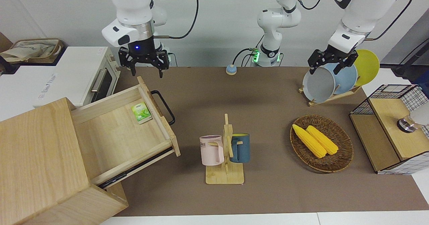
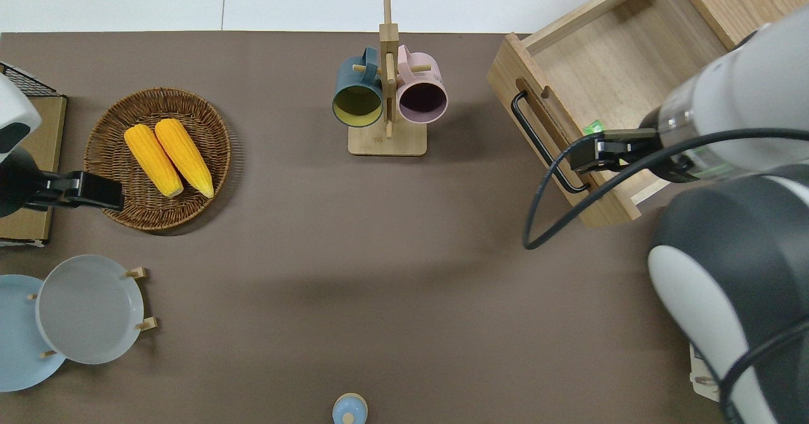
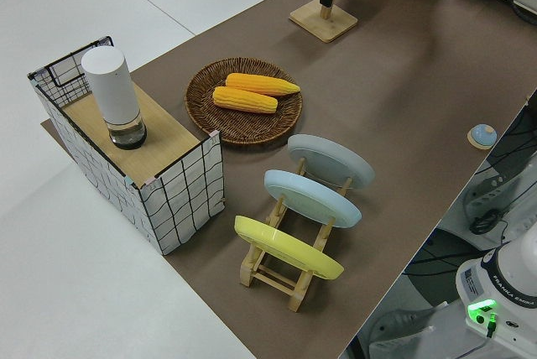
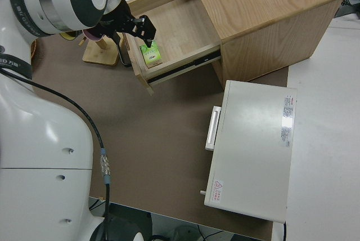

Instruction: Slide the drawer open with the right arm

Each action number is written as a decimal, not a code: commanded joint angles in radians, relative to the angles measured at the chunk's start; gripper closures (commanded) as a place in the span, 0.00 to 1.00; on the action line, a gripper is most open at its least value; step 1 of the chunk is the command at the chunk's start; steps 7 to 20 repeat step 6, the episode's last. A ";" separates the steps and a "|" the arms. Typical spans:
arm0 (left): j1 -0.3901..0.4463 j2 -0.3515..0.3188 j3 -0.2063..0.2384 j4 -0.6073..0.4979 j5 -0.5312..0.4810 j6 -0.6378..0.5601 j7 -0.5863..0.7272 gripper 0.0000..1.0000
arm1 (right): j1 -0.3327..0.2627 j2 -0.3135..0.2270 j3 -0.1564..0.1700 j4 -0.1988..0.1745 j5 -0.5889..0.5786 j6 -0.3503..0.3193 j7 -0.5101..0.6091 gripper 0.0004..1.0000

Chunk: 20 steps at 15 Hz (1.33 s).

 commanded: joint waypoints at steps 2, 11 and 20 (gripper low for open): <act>0.004 0.013 -0.006 0.026 0.017 -0.020 0.010 0.01 | -0.063 -0.017 0.019 -0.050 0.035 -0.001 -0.052 0.02; 0.004 0.011 -0.006 0.026 0.017 -0.020 0.010 0.01 | -0.057 -0.017 0.017 -0.050 -0.010 0.001 -0.046 0.02; 0.004 0.011 -0.006 0.026 0.017 -0.020 0.010 0.01 | -0.057 -0.017 0.017 -0.050 -0.010 0.001 -0.046 0.02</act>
